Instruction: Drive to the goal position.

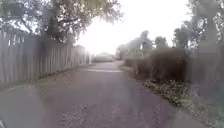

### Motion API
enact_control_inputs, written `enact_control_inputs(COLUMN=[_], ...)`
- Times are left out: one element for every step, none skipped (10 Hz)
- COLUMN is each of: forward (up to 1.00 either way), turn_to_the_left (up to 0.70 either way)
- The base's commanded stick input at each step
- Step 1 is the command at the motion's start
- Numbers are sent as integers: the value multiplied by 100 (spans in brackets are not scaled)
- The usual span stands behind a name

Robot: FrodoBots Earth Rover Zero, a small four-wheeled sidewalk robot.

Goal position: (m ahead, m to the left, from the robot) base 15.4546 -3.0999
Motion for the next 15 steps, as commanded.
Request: enact_control_inputs(forward=[70, 70, 70, 70, 70, 70, 70, 70, 70, 70, 70, 70, 70, 70, 70], turn_to_the_left=[0, 0, 0, 0, 0, 0, 0, 0, -14, -14, -14, -14, -14, -14, -14])
